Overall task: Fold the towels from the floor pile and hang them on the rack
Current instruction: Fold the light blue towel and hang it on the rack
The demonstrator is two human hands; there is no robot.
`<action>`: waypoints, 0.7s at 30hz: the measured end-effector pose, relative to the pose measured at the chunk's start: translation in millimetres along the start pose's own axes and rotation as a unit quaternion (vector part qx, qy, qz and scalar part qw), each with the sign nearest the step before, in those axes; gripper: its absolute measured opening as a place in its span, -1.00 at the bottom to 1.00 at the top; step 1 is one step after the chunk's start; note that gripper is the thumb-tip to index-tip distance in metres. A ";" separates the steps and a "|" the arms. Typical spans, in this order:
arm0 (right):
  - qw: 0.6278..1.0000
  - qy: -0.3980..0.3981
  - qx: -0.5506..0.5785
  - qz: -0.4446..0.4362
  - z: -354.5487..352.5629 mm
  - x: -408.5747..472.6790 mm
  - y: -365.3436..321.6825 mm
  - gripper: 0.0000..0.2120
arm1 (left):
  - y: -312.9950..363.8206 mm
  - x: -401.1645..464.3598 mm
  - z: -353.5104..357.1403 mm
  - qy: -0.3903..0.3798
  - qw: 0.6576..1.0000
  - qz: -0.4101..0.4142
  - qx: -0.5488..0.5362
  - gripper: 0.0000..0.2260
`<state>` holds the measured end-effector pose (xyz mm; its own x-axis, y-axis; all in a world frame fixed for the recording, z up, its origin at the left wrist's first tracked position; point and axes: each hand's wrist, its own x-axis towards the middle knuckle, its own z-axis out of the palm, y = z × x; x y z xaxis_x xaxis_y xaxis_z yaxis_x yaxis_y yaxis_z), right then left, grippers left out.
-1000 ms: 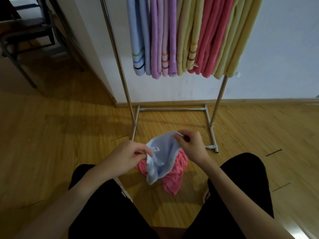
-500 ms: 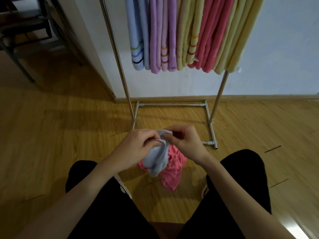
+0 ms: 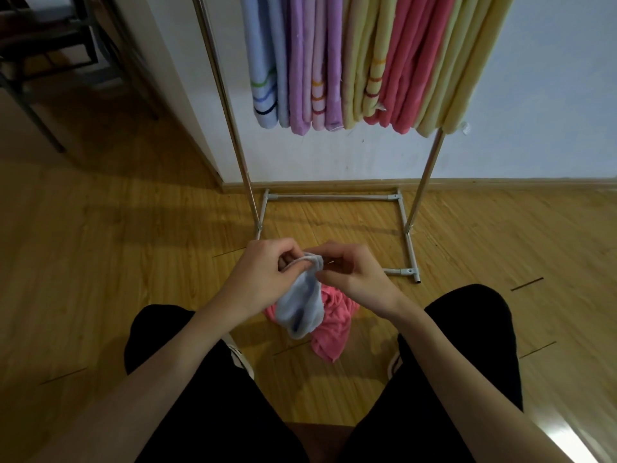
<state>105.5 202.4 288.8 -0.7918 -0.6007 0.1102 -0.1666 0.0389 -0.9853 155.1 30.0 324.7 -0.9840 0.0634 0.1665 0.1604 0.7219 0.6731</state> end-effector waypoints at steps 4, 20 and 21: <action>1.000 0.004 -0.011 -0.014 -2.8 0.3 1.9 -0.76 | 0.3 1.6 1.1 -0.006 1.000 -0.003 0.003 -0.94; 0.993 0.054 -0.064 -0.086 -7.2 -0.7 8.8 -0.80 | -10.1 -14.2 12.2 0.026 0.991 -0.025 -0.129 -0.96; 0.993 0.056 -0.065 -0.086 -8.7 -0.8 7.6 -0.79 | -18.4 -15.0 12.7 0.038 0.988 -0.050 -0.143 -0.95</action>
<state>99.8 210.1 282.4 -0.8043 -0.5154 0.2957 -0.3730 0.0506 -0.9264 165.9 24.5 300.7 -0.9891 -0.0585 0.1349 0.0883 0.4970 0.8633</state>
